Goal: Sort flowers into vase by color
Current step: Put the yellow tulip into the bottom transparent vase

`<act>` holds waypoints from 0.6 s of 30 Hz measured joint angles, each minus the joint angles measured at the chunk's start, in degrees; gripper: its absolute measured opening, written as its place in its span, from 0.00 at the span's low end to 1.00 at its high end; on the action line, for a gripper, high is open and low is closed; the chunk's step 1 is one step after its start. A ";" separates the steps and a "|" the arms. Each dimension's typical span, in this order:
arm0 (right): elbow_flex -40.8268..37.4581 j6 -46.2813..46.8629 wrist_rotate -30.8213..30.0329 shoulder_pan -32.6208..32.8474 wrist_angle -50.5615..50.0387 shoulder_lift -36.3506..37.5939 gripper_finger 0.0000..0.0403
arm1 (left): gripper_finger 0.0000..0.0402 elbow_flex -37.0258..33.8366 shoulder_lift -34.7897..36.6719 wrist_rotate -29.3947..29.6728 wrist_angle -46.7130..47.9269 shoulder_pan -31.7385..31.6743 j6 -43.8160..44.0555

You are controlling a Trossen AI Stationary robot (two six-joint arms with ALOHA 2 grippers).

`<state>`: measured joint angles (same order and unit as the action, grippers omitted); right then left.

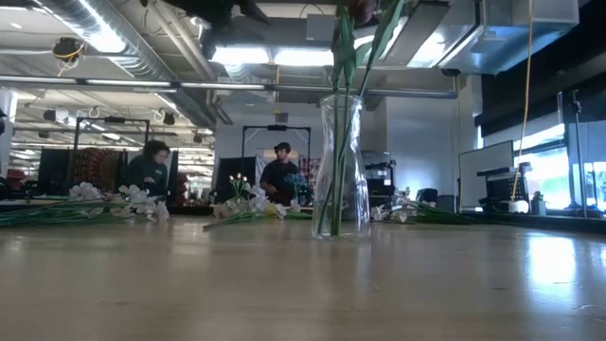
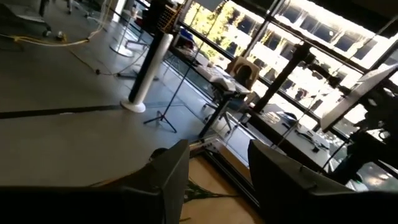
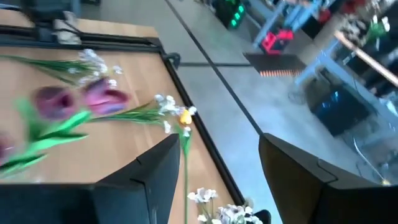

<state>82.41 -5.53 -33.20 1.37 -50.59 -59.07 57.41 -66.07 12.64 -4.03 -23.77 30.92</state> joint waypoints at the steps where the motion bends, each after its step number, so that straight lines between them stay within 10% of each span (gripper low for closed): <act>1: 0.00 -0.87 2.34 -3.14 1.19 -1.06 0.55 | 0.40 0.00 0.59 -1.51 1.00 -0.04 0.00; 18: 0.04 -18.90 33.78 -33.95 7.48 -24.61 0.55 | 0.40 0.00 18.02 -10.48 24.61 6.56 0.02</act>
<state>82.46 -24.43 0.58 -32.58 -43.11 -83.68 57.41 -48.05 2.16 20.58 -17.21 30.94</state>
